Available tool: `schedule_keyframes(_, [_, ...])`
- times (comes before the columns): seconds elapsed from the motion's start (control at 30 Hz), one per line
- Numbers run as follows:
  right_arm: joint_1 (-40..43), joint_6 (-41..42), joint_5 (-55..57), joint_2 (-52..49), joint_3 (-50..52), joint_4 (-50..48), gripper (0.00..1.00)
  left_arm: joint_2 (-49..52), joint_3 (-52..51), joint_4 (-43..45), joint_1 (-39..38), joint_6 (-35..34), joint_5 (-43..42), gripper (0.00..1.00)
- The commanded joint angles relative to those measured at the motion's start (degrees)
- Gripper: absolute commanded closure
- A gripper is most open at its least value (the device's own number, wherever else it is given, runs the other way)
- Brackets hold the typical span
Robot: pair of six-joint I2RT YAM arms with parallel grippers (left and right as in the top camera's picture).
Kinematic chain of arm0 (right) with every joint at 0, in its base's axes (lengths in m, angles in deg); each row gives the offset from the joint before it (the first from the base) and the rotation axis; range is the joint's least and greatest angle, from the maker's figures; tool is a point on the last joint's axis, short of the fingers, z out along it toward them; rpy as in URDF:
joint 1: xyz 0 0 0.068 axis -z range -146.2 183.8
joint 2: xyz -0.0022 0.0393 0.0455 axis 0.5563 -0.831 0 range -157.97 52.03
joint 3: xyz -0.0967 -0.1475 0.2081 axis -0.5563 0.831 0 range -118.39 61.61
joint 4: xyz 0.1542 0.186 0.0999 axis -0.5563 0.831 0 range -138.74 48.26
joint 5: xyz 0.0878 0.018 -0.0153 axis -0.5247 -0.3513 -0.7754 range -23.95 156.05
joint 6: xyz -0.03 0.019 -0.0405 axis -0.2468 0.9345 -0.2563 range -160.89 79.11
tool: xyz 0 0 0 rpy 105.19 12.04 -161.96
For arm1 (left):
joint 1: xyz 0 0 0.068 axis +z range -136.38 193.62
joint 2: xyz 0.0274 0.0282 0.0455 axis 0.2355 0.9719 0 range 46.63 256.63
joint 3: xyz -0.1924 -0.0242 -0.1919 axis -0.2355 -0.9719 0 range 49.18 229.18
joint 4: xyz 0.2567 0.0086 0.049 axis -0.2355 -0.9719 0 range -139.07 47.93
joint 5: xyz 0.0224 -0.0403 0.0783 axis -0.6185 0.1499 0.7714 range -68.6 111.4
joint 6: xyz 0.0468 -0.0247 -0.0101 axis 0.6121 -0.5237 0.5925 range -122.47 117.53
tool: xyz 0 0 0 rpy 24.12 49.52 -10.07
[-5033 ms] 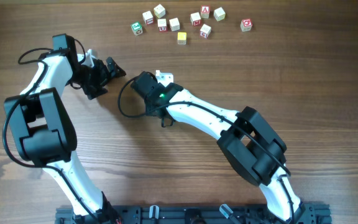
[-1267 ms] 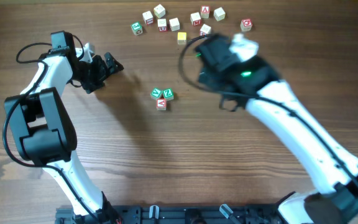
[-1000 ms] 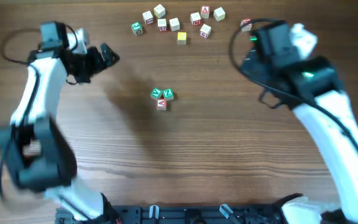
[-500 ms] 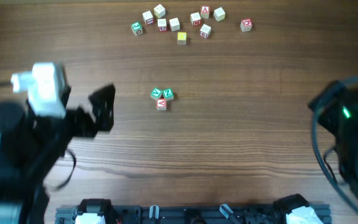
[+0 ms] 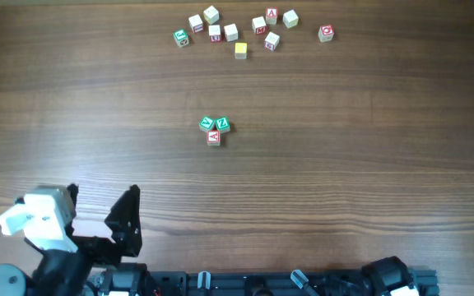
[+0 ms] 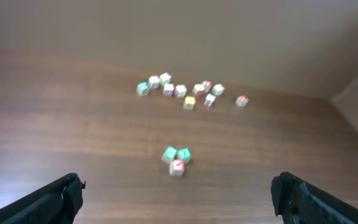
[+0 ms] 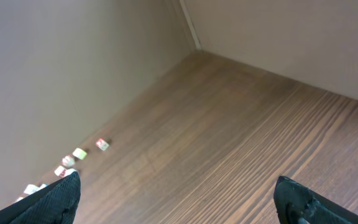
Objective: Form a circle
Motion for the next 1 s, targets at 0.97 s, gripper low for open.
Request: schedule_keyframes(0.97, [5.55, 0.46, 0.42, 6.58, -0.09, -1.42, 0.0, -8.17, -4.22, -18.53, -0.13, -1.9, 2.91, 0.0])
